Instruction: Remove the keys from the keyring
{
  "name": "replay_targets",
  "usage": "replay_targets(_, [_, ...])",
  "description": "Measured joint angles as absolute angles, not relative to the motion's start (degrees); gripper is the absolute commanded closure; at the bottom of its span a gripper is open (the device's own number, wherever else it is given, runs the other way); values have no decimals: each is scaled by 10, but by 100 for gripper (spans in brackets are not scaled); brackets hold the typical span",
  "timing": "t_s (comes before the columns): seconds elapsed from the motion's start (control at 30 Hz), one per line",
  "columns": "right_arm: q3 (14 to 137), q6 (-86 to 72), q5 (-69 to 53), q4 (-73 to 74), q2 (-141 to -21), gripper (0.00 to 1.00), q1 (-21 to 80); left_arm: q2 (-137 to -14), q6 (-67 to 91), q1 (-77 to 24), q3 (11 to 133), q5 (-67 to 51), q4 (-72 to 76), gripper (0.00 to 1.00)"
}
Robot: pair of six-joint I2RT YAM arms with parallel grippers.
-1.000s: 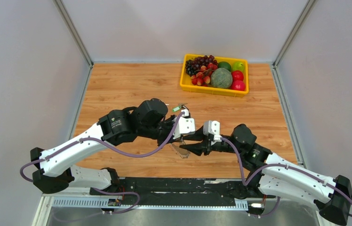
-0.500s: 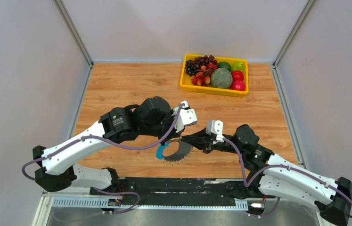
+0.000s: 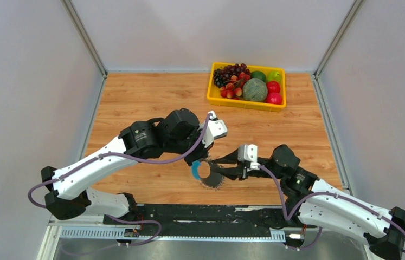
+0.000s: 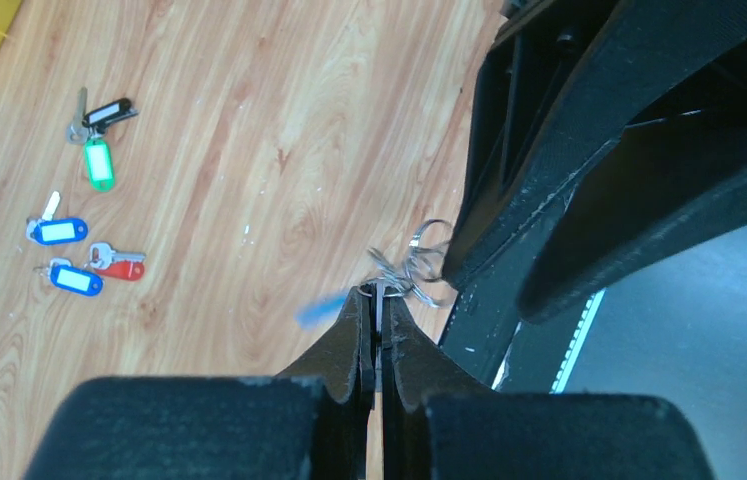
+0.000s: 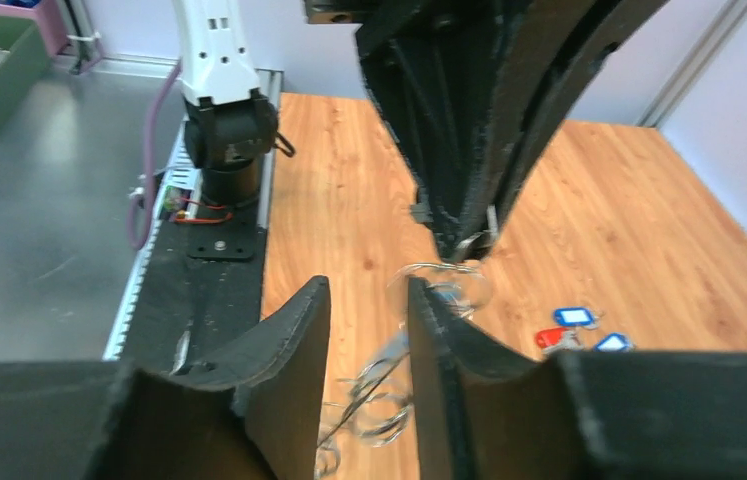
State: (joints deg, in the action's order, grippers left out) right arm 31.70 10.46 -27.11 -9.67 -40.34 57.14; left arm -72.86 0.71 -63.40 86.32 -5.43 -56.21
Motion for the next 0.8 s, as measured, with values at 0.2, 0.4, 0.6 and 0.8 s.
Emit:
replay_targets(0.2, [314,101,-269,-75,-380,56,580,-684,-29,-626,803,-87,-504,100])
replay_targets(0.4, [309,91,-221,-67,-341,54,580,-644,-105,-626,773,-116,-482,100])
replay_targets(0.6, [313,83,-186,-71,-368,62,580,-611,-200,-626,708,-115,-447,100])
replay_targets(0.8, [316,80,-190,-70,-418,64,580,-550,-271,-629,594,-99,-358,100])
